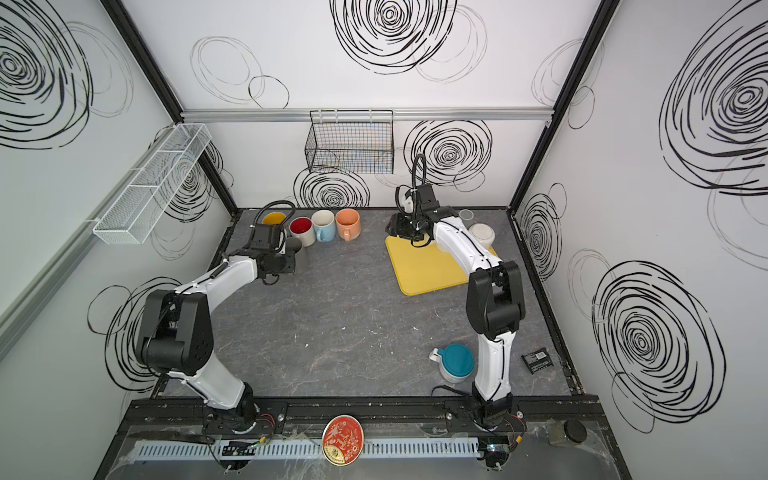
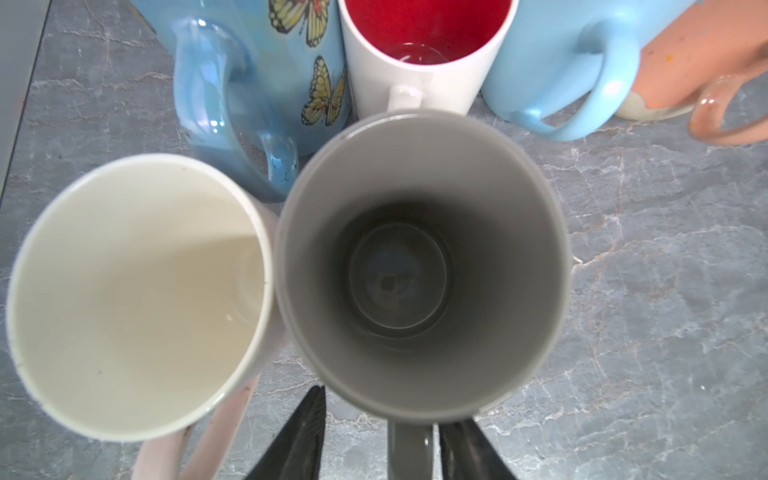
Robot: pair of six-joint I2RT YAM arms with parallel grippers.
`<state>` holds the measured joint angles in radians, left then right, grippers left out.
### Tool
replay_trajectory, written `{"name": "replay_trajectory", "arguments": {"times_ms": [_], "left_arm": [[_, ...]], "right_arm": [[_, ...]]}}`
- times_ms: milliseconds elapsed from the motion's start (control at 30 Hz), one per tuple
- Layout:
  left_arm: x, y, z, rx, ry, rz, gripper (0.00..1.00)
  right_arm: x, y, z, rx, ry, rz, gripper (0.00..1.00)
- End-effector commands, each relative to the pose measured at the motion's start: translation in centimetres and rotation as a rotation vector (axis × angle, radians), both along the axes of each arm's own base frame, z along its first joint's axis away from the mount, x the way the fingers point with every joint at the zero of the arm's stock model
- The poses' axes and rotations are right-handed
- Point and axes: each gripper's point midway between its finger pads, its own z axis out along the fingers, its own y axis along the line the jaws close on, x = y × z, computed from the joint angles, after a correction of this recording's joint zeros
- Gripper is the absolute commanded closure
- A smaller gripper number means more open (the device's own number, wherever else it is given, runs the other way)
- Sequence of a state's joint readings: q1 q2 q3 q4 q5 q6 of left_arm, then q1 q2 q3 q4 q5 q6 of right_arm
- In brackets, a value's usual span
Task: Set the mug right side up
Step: 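Release the grey mug with the left gripper while the right moves over the tray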
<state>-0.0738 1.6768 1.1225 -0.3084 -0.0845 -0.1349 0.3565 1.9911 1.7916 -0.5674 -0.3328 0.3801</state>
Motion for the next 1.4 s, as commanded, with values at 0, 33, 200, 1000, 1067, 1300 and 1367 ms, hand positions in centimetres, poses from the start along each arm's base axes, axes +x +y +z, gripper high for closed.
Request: {"name": "replay_trajectory", "arguments": {"times_ms": [0,33,200,1000,1067,1300,1367], "left_arm": [[1.4,0.6,4.5,0.017,-0.12,0.007,0.51],[1.3,0.7,5.0,0.022,-0.127,0.008,0.5],[0.4,1.3,7.9,0.113,-0.164,0.016,0.45],[0.1,-14.9,5.1,-0.11,-0.182,-0.25,0.43],[0.1,-15.6,4.8,-0.117,-0.177,-0.262,0.43],[-0.1,-16.8,3.8,-0.134,-0.153,-0.286,0.43],[-0.1,-16.8,3.6,-0.135,-0.149,-0.285,0.43]], "right_arm": [[0.7,-2.6,-0.6,-0.095,0.022,-0.034,0.42],[0.9,-3.4,-0.8,-0.107,0.03,-0.049,0.41],[2.3,-8.4,-1.9,-0.167,0.066,-0.145,0.4],[11.4,-20.0,-3.3,-0.342,-0.036,-0.346,0.34],[11.8,-20.1,-3.7,-0.349,-0.041,-0.344,0.34],[12.0,-20.0,-6.5,-0.365,0.0,-0.317,0.34],[11.7,-19.6,-7.1,-0.36,0.018,-0.308,0.34]]}}
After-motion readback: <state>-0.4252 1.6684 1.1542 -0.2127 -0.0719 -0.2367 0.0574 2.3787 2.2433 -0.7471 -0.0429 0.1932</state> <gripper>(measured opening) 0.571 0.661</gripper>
